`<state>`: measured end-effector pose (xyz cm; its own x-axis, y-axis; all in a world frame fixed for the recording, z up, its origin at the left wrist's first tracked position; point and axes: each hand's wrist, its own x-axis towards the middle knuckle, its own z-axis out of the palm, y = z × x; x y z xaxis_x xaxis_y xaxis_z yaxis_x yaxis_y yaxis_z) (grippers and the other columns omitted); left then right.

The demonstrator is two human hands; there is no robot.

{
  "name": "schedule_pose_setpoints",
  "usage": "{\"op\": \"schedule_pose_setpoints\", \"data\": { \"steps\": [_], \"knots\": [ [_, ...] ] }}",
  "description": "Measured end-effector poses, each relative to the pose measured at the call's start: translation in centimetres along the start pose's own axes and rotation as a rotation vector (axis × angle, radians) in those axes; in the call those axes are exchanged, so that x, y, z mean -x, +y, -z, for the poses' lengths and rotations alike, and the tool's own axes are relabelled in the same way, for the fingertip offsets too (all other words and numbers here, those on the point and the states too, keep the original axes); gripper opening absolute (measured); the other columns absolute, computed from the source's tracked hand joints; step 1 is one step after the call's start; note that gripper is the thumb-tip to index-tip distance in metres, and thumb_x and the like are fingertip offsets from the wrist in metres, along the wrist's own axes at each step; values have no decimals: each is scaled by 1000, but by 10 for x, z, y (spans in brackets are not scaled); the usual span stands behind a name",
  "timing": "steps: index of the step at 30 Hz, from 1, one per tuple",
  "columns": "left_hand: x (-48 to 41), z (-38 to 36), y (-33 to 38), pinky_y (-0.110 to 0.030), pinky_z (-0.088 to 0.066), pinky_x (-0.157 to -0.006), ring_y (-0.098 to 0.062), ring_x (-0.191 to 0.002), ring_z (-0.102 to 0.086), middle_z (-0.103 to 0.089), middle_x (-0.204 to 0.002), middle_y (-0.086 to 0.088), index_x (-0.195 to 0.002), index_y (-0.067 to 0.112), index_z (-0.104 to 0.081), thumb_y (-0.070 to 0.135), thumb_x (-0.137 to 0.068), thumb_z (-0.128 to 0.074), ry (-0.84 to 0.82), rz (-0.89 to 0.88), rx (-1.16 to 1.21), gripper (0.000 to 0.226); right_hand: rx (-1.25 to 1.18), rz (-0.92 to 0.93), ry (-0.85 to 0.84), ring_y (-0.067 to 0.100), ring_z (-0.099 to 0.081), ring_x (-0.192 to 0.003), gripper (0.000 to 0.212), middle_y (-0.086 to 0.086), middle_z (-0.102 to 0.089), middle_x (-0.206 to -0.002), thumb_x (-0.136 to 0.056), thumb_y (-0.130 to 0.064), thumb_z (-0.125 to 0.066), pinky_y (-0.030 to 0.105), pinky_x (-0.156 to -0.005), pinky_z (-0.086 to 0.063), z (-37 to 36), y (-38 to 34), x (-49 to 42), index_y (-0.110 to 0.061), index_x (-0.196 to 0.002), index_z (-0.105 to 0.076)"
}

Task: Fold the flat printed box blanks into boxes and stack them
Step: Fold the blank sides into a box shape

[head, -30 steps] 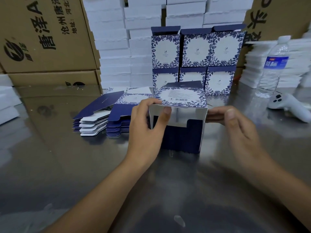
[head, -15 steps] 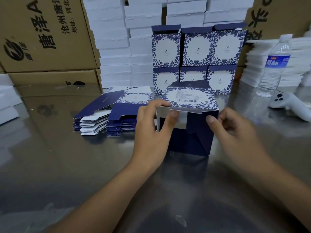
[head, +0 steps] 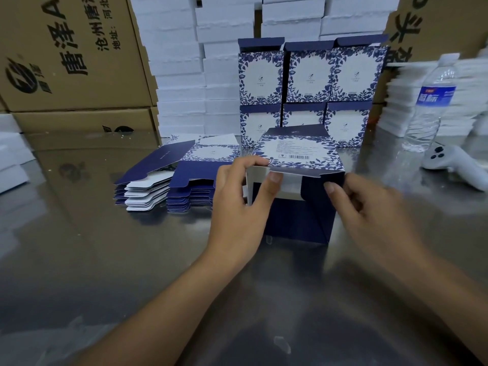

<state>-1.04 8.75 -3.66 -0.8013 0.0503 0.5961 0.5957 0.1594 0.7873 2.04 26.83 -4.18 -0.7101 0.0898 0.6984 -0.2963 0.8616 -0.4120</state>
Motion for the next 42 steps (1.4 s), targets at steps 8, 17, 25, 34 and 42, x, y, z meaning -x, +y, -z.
{"op": "schedule_pose_setpoints", "data": {
  "steps": [8,17,25,34,42],
  "knots": [
    [0,0,0,4,-32,-73,19,-91,-45,-48,-107,14,-94,49,-52,59,-76,-51,21,9,-7,20,179,20,-173,9,-30,-44,47,-6,-29,-43,-93,-43,-43,28,-43,-21,-3,9,0,-22,-54,-27],
    [0,-1,4,4,-31,-71,20,-91,-44,-48,-107,14,-94,48,-53,60,-72,-50,21,47,5,25,135,-22,-241,13,-38,-47,44,-6,-36,-46,-90,-44,-47,33,-46,-27,-3,12,-1,-22,-55,-32],
    [-2,-1,0,2,-32,-69,18,-89,-44,-47,-106,14,-94,49,-52,37,-86,-61,10,61,-15,17,226,-64,-359,31,-51,-74,34,1,-40,-71,-93,-46,-38,39,-66,-44,-9,14,1,-20,-75,-50],
    [-1,0,0,3,-31,-70,19,-92,-44,-47,-107,13,-96,48,-53,38,-86,-60,12,67,-24,16,216,-97,-407,25,-51,-72,35,2,-49,-72,-92,-50,-40,36,-60,-40,-8,17,-1,-23,-70,-45],
    [-2,0,3,4,-30,-71,22,-94,-43,-51,-111,14,-96,43,-56,45,-84,-58,18,123,4,13,140,-74,-453,19,-41,-77,32,-8,-45,-64,-94,-34,-50,36,-65,-37,-15,22,2,-21,-65,-47]
  ]
}}
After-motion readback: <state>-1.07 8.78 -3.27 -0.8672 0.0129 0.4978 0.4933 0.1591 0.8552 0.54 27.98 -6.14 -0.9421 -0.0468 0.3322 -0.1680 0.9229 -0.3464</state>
